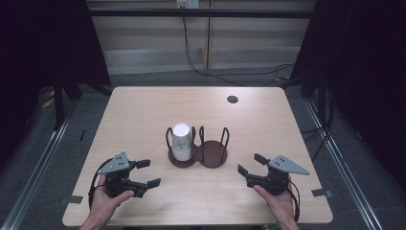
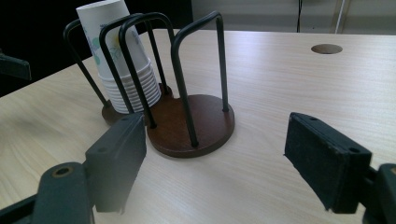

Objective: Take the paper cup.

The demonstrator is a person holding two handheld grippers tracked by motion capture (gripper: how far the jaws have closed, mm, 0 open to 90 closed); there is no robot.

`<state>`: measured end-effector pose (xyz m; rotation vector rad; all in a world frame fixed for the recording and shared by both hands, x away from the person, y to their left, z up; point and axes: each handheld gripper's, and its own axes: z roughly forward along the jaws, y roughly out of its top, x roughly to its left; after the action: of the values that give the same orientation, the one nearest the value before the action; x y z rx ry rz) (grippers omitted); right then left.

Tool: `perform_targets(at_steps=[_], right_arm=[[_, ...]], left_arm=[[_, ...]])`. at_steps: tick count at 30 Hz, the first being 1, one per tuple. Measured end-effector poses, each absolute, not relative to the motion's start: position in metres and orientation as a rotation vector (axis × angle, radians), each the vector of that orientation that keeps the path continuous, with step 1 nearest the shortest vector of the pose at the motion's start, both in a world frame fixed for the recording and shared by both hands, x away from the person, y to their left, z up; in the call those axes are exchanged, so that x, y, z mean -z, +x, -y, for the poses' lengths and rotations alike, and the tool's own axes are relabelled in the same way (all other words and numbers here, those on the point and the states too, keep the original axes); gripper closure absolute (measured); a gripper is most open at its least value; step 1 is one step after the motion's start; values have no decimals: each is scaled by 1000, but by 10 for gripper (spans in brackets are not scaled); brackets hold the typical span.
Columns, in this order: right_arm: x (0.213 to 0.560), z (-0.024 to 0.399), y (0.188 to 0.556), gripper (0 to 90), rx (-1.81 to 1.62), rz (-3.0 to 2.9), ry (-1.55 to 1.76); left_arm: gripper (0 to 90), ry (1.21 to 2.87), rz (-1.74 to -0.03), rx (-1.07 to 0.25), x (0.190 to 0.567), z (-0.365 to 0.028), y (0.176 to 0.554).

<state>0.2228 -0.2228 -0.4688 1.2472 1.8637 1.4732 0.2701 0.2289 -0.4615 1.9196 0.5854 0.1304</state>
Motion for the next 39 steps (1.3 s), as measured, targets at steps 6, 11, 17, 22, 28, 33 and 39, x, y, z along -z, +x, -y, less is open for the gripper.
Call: perform_targets(at_steps=[6, 11, 17, 22, 28, 33, 39], right_arm=[[469, 223, 223, 181, -1480, -1899, 1281], [469, 224, 224, 186, -1475, -1911, 1277], [469, 222, 222, 192, -1476, -1932, 1267], [467, 220, 220, 194, -1482, -1957, 1238], [467, 219, 217, 194, -1472, -1970, 1236], [468, 217, 219, 195, -1479, -1992, 1222], [469, 215, 219, 206, -1481, -2017, 1217]], left_arm=[[175, 1933, -577, -116, 463, -225, 270], [175, 1921, -584, -104, 462, -223, 270], [175, 1916, -562, -93, 448, -221, 269], [194, 1943, -526, -64, 440, -218, 268], [225, 1993, -508, -38, 434, -208, 272], [167, 1976, -564, 1, 425, -209, 282], [170, 1992, -562, -61, 416, -210, 288]])
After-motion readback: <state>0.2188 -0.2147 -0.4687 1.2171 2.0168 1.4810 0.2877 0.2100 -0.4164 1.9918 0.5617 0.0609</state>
